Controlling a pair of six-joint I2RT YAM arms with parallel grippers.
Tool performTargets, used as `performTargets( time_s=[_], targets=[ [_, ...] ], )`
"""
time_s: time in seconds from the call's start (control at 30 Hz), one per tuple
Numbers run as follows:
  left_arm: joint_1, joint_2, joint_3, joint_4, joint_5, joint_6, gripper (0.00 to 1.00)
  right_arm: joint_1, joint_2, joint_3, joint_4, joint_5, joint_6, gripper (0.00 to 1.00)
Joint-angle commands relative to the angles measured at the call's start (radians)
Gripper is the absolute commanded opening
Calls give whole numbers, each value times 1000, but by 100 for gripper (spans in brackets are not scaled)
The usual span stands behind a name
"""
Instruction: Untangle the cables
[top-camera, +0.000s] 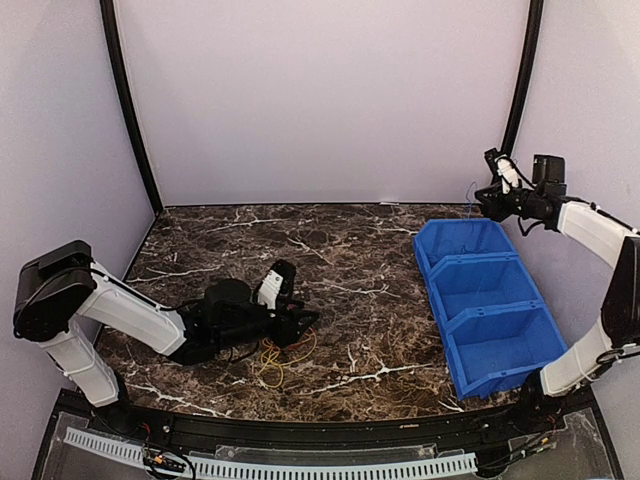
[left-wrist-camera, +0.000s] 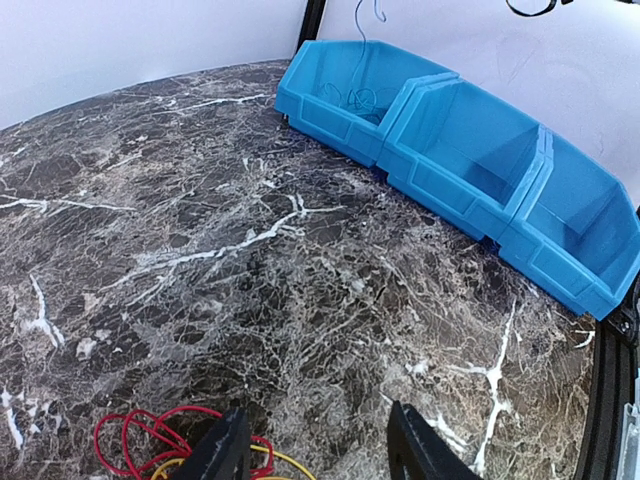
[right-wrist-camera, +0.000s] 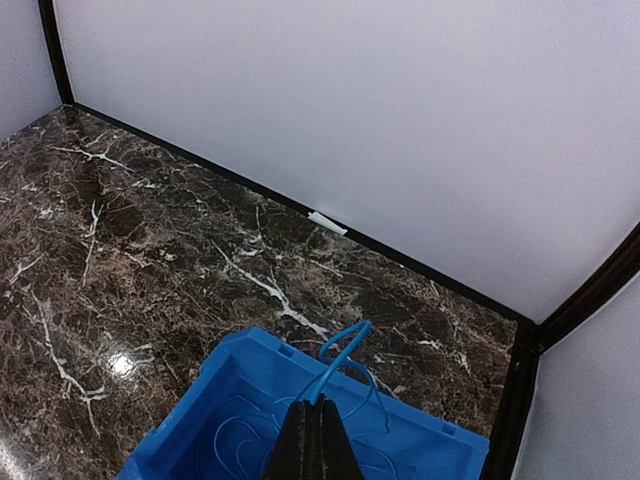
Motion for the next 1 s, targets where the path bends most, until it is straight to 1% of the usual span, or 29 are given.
performTargets(
  time_s=[0.0, 0.13, 0.37, 0.4, 0.43, 0.53, 0.67, 0.73, 0.83, 0.9, 0.97],
  targets=[
    [5, -48, 17, -16, -8, 12, 50, -7, 54, -29, -46, 37, -32, 0],
    [6, -65, 22, -21, -18, 3, 50, -8, 115, -22, -99, 51, -46, 0],
    [6, -95, 37, -54, -44, -5, 50, -10, 237, 65, -212, 86, -27, 1],
    [6, -99, 37, -56, -46, -7, 50, -11, 242, 67, -216, 84, -26, 3],
    [6, -100, 34, -55, -49, -10, 50, -10, 242, 67, -218, 80, -24, 7],
    [7, -102, 27, -52, -50, -15, 50, -10, 223, 57, -202, 78, -6, 24],
    [7, -101, 25, -52, -58, -23, 50, -11, 179, 46, -185, 85, 25, 45],
    [7, -103, 26, -57, -65, -31, 51, -11, 156, 51, -185, 92, 34, 48],
    [6, -109, 45, -91, -81, -42, 53, -10, 101, 44, -165, 79, 42, 50],
    [7, -119, 66, -144, -103, -39, 56, -7, 67, 44, -154, 57, 42, 50],
    [12, -134, 90, -251, -132, -38, 59, 5, 33, 53, -149, 30, 27, 50]
  ],
)
